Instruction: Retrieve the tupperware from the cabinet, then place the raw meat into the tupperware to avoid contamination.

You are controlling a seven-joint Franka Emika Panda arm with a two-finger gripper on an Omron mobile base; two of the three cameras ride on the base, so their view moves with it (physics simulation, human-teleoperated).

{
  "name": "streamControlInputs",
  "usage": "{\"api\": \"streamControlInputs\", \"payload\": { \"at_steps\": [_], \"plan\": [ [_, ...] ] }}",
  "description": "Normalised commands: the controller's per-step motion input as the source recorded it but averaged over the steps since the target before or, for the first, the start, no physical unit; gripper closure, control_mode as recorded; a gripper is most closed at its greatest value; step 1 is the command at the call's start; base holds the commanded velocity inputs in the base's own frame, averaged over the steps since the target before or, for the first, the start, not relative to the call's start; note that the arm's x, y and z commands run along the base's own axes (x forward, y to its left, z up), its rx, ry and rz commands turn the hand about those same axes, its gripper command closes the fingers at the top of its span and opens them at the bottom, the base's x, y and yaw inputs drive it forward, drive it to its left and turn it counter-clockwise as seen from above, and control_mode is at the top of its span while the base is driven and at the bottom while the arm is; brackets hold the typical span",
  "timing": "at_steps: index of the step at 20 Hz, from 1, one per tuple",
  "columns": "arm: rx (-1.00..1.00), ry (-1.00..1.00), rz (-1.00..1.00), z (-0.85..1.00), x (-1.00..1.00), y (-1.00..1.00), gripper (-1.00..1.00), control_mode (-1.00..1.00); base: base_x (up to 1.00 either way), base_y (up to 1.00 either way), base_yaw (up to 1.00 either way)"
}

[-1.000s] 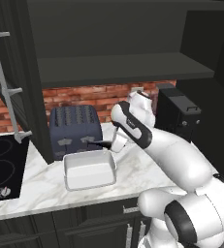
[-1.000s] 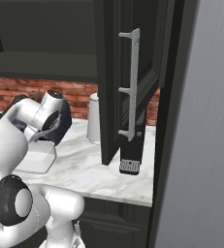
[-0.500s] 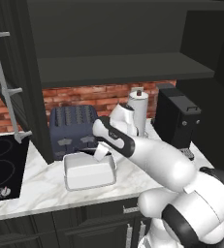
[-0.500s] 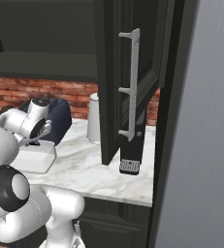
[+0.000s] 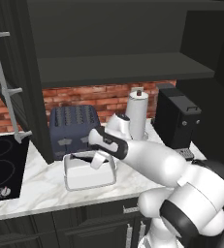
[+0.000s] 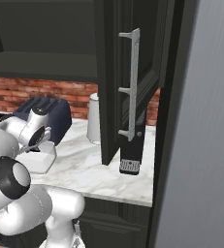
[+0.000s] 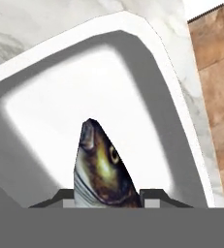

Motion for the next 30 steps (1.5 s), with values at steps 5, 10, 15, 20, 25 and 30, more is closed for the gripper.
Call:
{"api": "streamControlInputs", "payload": {
  "at_steps": [5, 10, 15, 20, 25, 30],
  "plan": [
    [-0.01, 0.00, 0.04, -0.29, 0.17, -0.02, 1.00, -1.00, 0.00, 0.00, 0.00],
    [0.00, 0.00, 0.03, -0.12, 0.17, 0.00, 1.00, -1.00, 0.00, 0.00, 0.00],
    [0.00, 0.01, 0.01, -0.03, 0.12, 0.07, -1.00, -1.00, 0.00, 0.00, 0.00],
    [0.00, 0.00, 0.00, 0.00, 0.07, 0.01, -1.00, -1.00, 0.00, 0.00, 0.00],
    [0.00, 0.00, 0.00, 0.00, 0.03, 0.03, -1.00, -1.00, 0.00, 0.00, 0.00],
    [0.00, 0.00, -0.01, 0.01, 0.00, 0.04, -1.00, -1.00, 0.00, 0.00, 0.00]
  ]
}}
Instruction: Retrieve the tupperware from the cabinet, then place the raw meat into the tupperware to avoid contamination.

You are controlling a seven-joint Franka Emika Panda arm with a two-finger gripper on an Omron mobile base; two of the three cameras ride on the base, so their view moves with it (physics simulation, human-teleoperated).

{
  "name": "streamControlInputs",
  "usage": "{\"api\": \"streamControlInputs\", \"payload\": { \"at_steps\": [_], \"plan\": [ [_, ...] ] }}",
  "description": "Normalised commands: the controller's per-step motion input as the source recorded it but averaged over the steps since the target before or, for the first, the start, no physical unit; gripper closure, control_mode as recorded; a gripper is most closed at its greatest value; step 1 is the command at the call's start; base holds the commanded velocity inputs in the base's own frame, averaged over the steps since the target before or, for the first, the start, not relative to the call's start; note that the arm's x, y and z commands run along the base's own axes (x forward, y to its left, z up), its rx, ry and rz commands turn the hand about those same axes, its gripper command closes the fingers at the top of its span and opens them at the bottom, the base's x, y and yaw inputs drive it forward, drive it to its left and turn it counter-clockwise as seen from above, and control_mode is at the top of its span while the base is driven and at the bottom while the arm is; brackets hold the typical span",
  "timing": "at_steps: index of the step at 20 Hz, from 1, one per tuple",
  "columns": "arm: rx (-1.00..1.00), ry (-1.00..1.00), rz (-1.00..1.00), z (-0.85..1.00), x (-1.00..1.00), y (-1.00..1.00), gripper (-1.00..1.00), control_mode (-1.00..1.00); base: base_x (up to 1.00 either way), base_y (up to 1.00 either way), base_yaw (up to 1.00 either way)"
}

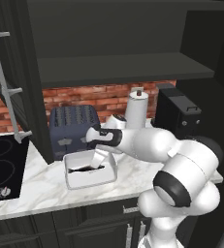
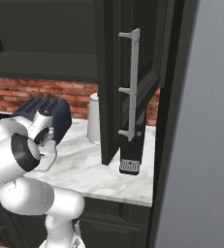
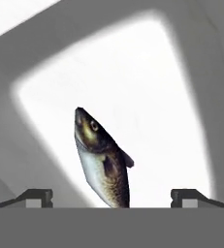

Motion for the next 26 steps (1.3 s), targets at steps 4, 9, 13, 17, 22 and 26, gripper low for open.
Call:
{"api": "streamControlInputs", "payload": {
  "at_steps": [4, 9, 13, 17, 22, 26],
  "plan": [
    [0.00, 0.00, -0.07, 0.17, -0.24, 0.07, -1.00, -1.00, 0.00, 0.00, 0.00],
    [0.00, -0.03, -0.06, 0.06, -0.34, 0.07, -1.00, -1.00, 0.00, 0.00, 0.00],
    [-0.01, -0.15, -0.05, 0.31, -0.19, 0.07, -1.00, -1.00, 0.00, 0.00, 0.00],
    [-0.04, -0.18, -0.08, 0.77, -0.17, 0.02, -1.00, -1.00, 0.00, 0.00, 0.00],
    [0.01, -0.06, -0.13, 0.64, -0.53, -0.12, -1.00, -1.00, 0.00, 0.00, 0.00],
    [0.02, 0.01, -0.15, 0.37, -0.65, -0.38, -1.00, -1.00, 0.00, 0.00, 0.00]
  ]
}}
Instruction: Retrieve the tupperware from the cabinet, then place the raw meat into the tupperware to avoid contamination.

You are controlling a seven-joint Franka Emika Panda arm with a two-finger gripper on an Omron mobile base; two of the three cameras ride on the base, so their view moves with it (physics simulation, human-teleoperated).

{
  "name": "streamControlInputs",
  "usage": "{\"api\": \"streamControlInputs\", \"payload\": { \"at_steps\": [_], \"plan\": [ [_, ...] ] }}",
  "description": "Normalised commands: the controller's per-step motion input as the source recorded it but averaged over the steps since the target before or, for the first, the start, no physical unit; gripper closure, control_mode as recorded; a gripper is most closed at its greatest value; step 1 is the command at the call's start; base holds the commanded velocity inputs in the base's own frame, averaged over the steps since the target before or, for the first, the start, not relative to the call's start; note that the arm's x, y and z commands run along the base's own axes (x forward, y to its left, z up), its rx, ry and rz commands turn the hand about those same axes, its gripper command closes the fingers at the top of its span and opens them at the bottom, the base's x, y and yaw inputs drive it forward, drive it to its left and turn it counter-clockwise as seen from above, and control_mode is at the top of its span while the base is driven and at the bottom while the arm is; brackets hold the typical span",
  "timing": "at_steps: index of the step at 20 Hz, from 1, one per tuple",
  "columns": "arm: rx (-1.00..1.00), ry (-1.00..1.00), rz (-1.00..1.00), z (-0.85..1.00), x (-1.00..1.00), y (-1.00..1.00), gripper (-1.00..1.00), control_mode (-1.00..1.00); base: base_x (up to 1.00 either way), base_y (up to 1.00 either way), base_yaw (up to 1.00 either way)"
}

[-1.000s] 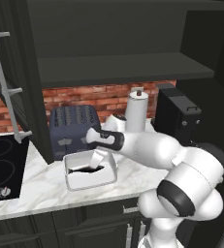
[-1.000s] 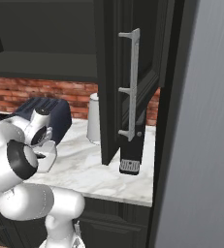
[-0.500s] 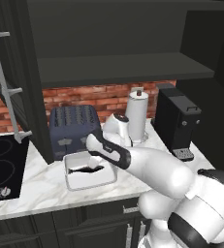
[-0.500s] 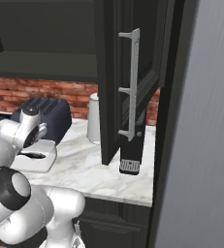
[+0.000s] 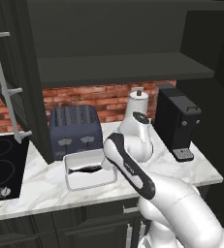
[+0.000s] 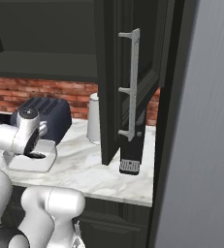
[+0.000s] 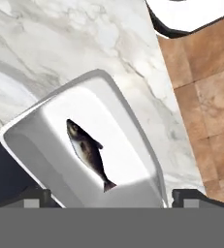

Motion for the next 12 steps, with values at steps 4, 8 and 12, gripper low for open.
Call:
{"api": "streamControlInputs", "payload": {
  "at_steps": [4, 8, 12],
  "plan": [
    [0.05, 0.06, -0.12, 0.48, -0.68, -0.44, -1.00, -1.00, 0.00, 0.00, 0.00],
    [0.04, 0.06, -0.13, 0.48, -0.65, -0.38, -1.00, -1.00, 0.00, 0.00, 0.00],
    [0.01, 0.02, -0.12, 0.56, -0.56, -0.40, -1.00, -1.00, 0.00, 0.00, 0.00]
  ]
}}
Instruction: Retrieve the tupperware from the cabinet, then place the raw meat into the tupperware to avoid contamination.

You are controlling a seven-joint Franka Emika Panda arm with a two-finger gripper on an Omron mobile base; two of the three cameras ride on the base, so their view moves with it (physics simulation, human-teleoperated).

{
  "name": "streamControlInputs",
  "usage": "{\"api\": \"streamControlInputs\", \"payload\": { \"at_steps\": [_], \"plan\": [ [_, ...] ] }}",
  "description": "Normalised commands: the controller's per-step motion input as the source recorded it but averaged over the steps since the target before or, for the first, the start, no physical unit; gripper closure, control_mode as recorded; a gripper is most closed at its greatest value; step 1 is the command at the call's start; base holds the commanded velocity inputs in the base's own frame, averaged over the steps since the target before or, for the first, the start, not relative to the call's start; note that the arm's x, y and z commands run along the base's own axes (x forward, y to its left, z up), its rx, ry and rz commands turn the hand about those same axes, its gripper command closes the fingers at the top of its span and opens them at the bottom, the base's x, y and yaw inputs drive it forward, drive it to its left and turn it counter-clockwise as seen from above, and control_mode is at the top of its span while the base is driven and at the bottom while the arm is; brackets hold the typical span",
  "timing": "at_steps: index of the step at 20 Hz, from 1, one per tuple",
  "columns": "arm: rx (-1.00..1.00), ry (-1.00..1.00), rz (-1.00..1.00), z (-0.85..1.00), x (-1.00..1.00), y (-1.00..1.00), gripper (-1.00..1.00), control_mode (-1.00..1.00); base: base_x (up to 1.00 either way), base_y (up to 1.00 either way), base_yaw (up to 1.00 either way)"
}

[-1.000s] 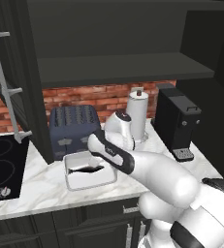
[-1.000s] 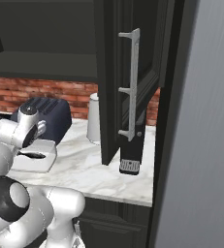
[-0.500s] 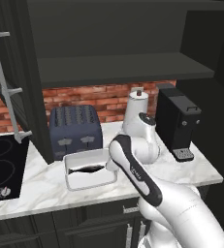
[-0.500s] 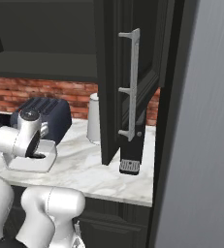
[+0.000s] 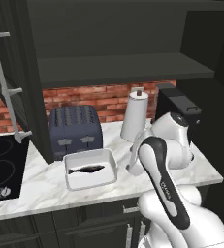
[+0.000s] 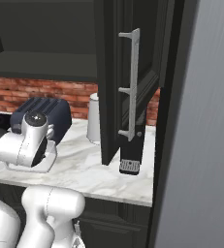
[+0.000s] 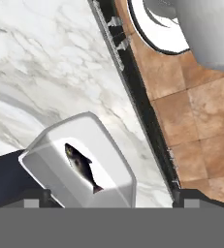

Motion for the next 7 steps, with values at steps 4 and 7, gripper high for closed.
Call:
{"api": "streamControlInputs", "payload": {
  "at_steps": [4, 7],
  "plan": [
    [0.00, 0.06, -0.12, 0.37, -0.33, -0.50, -1.00, -1.00, 0.00, 0.00, 0.00],
    [-0.06, 0.01, -0.13, 0.23, -0.21, -0.38, -1.00, -1.00, 0.00, 0.00, 0.00]
  ]
}}
